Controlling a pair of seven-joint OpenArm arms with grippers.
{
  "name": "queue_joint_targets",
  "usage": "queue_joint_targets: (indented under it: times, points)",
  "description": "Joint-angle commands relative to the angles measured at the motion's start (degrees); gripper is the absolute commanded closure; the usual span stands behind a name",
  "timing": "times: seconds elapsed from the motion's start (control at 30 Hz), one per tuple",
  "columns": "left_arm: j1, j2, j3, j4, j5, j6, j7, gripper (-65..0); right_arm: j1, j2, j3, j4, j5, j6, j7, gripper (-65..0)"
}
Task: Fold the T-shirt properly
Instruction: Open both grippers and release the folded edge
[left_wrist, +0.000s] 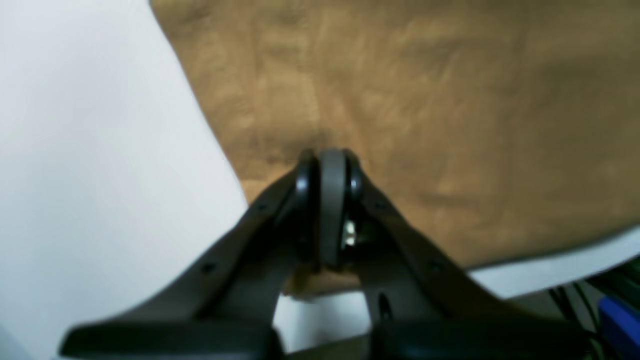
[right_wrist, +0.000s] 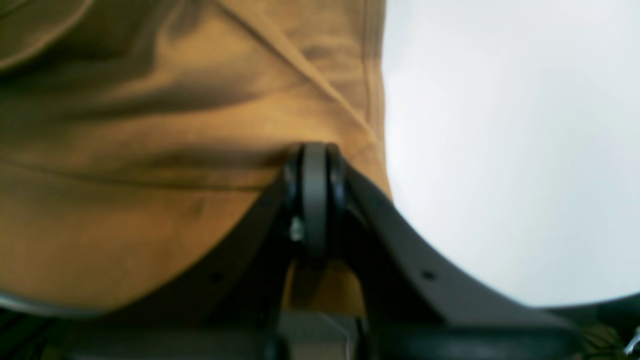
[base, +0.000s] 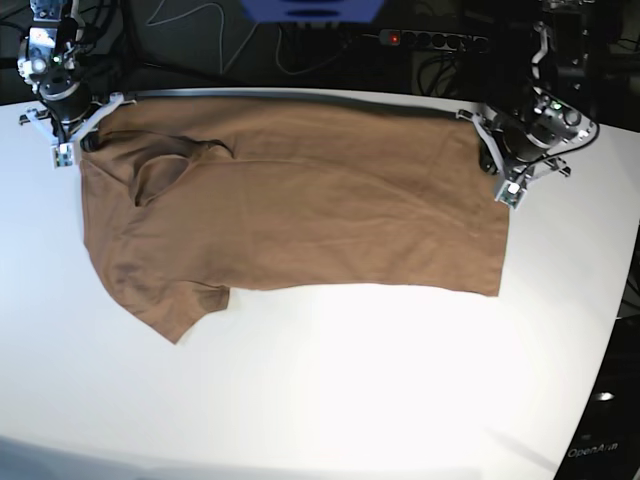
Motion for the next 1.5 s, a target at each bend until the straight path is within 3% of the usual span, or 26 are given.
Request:
queue_joint_targets:
  times: [0.0, 0.17, 0.37, 0.77, 0.87, 1.03, 1.13, 1.23, 1.33, 1.47]
  points:
    - [-0.25, -0.06, -0.26, 2.32, -0.54, 0.22, -1.19, -2.2, -0.34, 1.28, 0.51, 1.26, -0.01, -0.30, 1.14, -0.1]
    - [-0.34, 1.17, -0.17, 5.92, -0.54, 0.31, -1.01, -2.2, -0.17, 1.28, 0.51, 1.44, -0.01, -0.30, 1.14, -0.1]
    - [-0.43, 0.73, -0.70, 9.26, -0.54, 0.31, 3.30, -2.2, -0.17, 1.28, 0.51, 3.11, -0.01, -0.30, 1.14, -0.1]
    - [-4.74, 1.96, -11.07, 10.85, -0.71, 0.04, 3.47, -2.9, 3.61, 1.54, 3.41, 11.28, -0.10, -0.30, 0.09, -0.9]
    - [-6.50, 1.52, -11.07, 10.76, -0.63, -0.05, 5.06, -11.3, 6.87, 3.30, 3.15, 11.19, -0.10, -0.30, -3.52, -1.3]
    - [-10.36, 1.70, -10.98, 10.58, -0.54, -0.05, 9.71, -39.9, 13.72, 3.48, 3.50, 11.11, -0.10, -0.30, -8.97, -18.4]
    - [-11.15, 1.88, -10.89, 11.02, -0.63, -0.05, 10.68, -49.8, 16.10, 3.48, 3.59, 11.02, -0.10, -0.30, -10.37, -29.5]
    - [-11.33, 1.88, -10.89, 10.58, -0.80, -0.05, 10.24, -51.3, 18.65, 3.39, 3.32, 9.00, -0.10, -0.30, -11.43, -42.5]
    - [-12.91, 1.88, -10.81, 9.97, -0.54, -0.05, 10.24, -51.3, 20.76, 3.39, 2.88, 5.30, -0.01, 0.41, -11.43, -47.7]
    - [-16.17, 1.61, -10.81, 5.48, -0.54, -0.05, 10.68, -51.3, 25.50, 3.30, 2.71, -2.34, -0.01, 9.46, -11.43, -47.6]
